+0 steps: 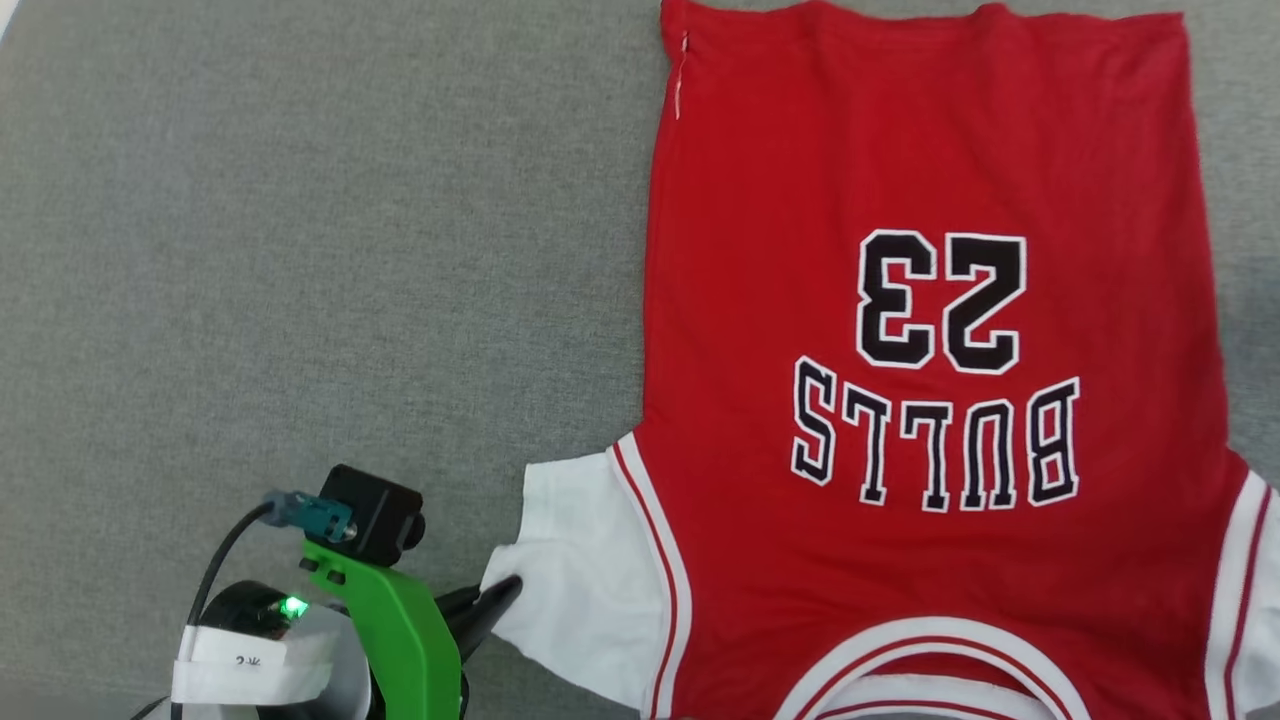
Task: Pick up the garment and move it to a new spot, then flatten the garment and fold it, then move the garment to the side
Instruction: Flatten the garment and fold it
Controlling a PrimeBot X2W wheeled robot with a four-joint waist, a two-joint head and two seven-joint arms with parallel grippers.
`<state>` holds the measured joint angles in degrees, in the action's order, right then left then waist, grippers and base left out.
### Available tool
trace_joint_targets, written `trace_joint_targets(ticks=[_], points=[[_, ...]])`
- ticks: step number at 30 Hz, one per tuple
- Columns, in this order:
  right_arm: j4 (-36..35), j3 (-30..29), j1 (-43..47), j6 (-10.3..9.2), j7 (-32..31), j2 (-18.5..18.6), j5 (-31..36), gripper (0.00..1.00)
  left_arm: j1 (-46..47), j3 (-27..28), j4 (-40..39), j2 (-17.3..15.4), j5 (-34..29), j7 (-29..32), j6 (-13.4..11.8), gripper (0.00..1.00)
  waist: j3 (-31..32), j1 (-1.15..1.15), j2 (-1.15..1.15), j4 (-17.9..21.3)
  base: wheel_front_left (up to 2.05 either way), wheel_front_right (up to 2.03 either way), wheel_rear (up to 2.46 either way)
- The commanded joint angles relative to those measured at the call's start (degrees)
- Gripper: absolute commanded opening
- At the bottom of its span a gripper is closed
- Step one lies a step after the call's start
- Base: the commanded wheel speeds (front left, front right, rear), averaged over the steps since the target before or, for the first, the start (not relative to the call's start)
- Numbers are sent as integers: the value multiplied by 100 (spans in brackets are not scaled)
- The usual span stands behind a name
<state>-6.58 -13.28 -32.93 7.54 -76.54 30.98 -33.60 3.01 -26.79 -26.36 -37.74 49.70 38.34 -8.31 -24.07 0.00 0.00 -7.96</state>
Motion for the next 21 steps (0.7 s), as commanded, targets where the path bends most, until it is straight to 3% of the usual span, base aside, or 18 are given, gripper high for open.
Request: trace_joint_targets(ticks=[1, 12, 21], points=[[137, 50, -310, -5, -74, -17, 109, 100, 140, -26, -30, -2, -94, 7, -28, 0, -655, 0, 0, -512, 0, 0, 0], [1683, 541, -2429, -5, -260, 169, 1061, 100, 492, -341, -146, 301, -309, -92, 152, 0, -1304, 0, 0, -1118, 0, 0, 0], [2349, 681, -3006, -5, -178, 226, 1484, 100, 669, -450, 7, 552, -349, -343, 331, 0, -1549, 0, 0, -1360, 0, 0, 0]])
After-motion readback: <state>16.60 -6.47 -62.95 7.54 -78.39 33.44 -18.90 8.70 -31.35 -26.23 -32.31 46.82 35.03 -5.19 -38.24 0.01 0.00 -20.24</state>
